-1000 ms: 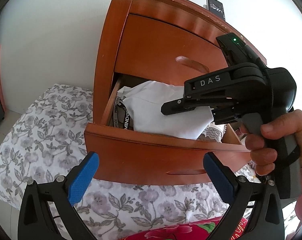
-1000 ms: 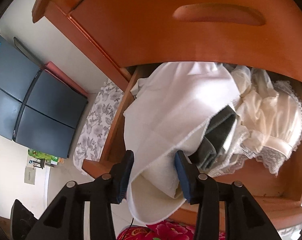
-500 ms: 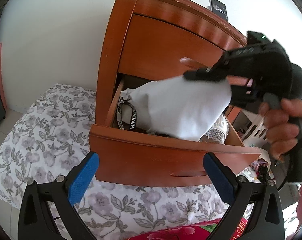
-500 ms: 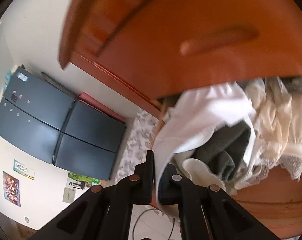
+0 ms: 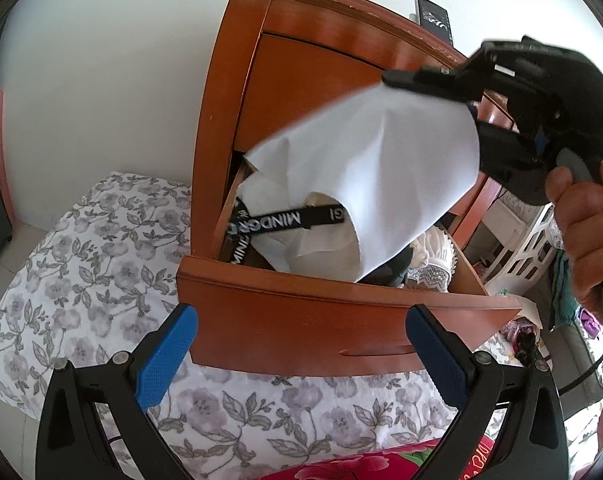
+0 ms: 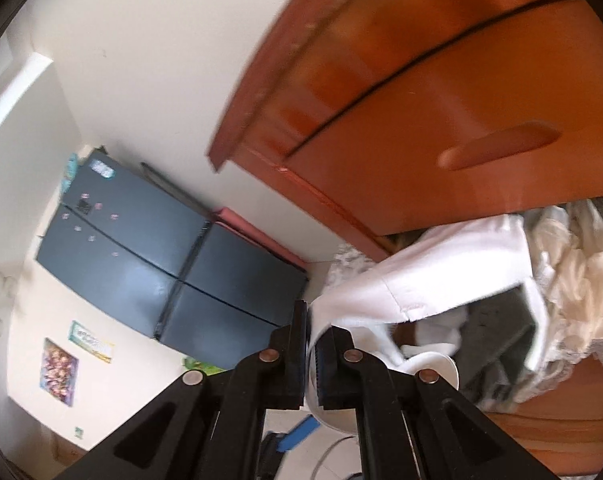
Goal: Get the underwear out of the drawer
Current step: 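Lift the white cloth up out of the drawer with the right tool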
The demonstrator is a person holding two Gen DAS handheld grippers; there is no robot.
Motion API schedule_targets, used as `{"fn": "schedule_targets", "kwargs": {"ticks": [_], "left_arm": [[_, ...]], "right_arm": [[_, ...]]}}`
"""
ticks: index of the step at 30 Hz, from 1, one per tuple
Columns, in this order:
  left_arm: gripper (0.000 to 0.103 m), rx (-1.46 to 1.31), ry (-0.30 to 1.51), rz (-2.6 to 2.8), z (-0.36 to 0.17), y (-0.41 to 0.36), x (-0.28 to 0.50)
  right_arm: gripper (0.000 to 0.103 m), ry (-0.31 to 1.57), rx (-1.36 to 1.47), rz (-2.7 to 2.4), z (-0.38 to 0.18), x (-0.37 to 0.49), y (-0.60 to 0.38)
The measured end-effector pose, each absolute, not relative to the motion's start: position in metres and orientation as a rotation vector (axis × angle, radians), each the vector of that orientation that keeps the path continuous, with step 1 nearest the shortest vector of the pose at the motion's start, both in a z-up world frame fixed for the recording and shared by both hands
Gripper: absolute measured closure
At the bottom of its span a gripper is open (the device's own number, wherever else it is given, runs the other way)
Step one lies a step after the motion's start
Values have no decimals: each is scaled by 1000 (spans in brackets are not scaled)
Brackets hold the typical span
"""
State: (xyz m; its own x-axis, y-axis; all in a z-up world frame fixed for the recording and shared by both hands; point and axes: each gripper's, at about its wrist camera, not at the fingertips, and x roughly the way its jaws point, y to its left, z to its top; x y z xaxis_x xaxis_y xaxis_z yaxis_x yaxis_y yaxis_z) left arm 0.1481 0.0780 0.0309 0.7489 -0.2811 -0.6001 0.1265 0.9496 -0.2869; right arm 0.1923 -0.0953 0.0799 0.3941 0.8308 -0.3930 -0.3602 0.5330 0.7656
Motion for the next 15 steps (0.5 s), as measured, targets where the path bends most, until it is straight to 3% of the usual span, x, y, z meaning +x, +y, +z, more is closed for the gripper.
{"fn": "schedule_targets", "kwargs": {"ticks": [15], "left_arm": [[0,-215,644,-211,54,79,137]], "right_arm": [[100,650,553,899,174,152,-104]]}}
